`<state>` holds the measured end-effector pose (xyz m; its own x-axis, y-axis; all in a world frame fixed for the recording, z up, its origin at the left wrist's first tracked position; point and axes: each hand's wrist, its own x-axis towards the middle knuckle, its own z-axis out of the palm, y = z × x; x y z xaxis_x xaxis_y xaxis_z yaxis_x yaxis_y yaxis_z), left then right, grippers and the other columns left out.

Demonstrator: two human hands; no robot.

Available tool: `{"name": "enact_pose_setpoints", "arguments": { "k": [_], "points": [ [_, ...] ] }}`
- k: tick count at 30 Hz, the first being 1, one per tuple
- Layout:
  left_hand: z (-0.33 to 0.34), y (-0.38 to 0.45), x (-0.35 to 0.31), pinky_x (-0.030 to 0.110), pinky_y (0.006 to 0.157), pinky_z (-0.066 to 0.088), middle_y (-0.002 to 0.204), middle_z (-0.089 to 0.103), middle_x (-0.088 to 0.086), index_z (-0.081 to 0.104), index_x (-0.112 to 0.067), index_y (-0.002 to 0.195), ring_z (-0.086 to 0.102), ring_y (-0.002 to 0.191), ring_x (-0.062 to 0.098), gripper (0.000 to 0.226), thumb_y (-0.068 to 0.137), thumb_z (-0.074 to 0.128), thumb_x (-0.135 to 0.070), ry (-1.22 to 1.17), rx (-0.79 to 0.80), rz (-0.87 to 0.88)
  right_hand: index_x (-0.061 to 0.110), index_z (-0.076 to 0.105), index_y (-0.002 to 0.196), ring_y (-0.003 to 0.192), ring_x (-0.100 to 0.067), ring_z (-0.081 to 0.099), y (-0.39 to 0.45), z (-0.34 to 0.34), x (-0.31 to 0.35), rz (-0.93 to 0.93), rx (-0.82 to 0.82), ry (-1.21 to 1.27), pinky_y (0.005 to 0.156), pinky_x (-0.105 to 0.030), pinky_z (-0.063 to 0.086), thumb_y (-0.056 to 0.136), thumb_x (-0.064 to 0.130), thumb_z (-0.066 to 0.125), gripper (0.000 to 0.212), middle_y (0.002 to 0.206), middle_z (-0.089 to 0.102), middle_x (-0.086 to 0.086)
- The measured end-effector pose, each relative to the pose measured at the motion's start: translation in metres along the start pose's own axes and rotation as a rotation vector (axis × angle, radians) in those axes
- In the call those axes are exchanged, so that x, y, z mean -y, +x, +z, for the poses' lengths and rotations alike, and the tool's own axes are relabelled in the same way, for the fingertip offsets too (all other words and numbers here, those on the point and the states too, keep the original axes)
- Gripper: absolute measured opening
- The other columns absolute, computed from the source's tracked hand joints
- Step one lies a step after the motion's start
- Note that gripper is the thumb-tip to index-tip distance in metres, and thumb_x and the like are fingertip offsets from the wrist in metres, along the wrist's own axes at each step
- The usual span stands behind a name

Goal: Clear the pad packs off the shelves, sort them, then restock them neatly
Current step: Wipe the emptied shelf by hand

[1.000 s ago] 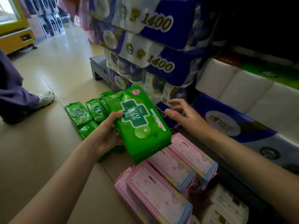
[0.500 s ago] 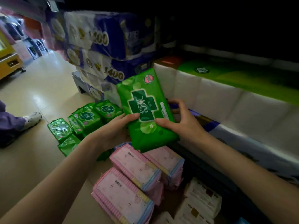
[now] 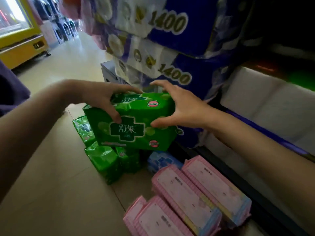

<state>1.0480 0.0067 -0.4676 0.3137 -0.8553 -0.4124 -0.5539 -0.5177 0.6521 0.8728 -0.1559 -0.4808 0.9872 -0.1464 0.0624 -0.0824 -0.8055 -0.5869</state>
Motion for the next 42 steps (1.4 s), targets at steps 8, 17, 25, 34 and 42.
{"name": "enact_pose_setpoints", "arguments": {
  "k": [8, 17, 25, 34, 42],
  "points": [
    [-0.051, -0.021, 0.118, 0.046, 0.107, 0.031, 0.137, 0.042, 0.015, 0.043, -0.023, 0.137, 0.037, 0.125, 0.036, 0.078, 0.067, 0.077, -0.013, 0.420, -0.675, -0.111, 0.022, 0.045, 0.108, 0.097, -0.027, 0.050, 0.106, 0.108, 0.057, -0.021, -0.299, -0.029, 0.078, -0.030, 0.039, 0.067, 0.040, 0.076, 0.055, 0.101, 0.049, -0.007],
    [-0.023, 0.033, 0.193, 0.041, 0.106, 0.037, 0.144, 0.040, 0.011, 0.028, -0.021, 0.147, 0.042, 0.129, 0.026, 0.074, 0.084, 0.063, -0.005, -0.217, -0.973, -0.110, 0.021, 0.037, 0.101, 0.093, -0.021, 0.040, 0.210, 0.155, 0.052, 0.193, -0.402, 0.149, 0.074, -0.027, 0.031, 0.073, 0.036, 0.076, 0.050, 0.105, 0.045, -0.007],
    [0.000, 0.087, 0.219, 0.035, 0.090, 0.046, 0.148, 0.036, 0.009, 0.031, -0.025, 0.145, 0.045, 0.126, 0.026, 0.063, 0.090, 0.052, -0.003, -0.366, -0.833, -0.146, 0.018, 0.040, 0.124, 0.121, -0.038, 0.039, 0.272, 0.180, -0.004, 0.267, -0.299, -0.148, 0.096, -0.040, 0.039, 0.081, 0.028, 0.070, 0.054, 0.133, 0.033, -0.017],
    [0.008, 0.090, 0.222, 0.039, 0.079, 0.051, 0.146, 0.038, 0.012, 0.034, -0.023, 0.144, 0.056, 0.096, 0.017, 0.057, 0.092, 0.050, -0.005, -0.418, -0.860, -0.222, 0.011, 0.053, 0.125, 0.137, -0.035, 0.014, 0.266, 0.169, -0.017, 0.488, 0.038, -0.419, 0.110, -0.050, 0.014, 0.096, 0.025, 0.041, 0.034, 0.146, 0.030, -0.014],
    [-0.005, 0.082, 0.116, 0.037, 0.098, 0.043, 0.138, 0.046, 0.009, 0.038, -0.019, 0.142, 0.048, 0.123, 0.025, 0.055, 0.090, 0.053, -0.008, -0.248, -1.017, 0.010, 0.020, 0.055, 0.122, 0.125, -0.023, 0.030, 0.157, 0.095, 0.011, 0.137, -0.254, -0.169, 0.103, -0.031, 0.029, 0.094, 0.029, 0.051, 0.030, 0.132, 0.041, -0.005]
  ]
}}
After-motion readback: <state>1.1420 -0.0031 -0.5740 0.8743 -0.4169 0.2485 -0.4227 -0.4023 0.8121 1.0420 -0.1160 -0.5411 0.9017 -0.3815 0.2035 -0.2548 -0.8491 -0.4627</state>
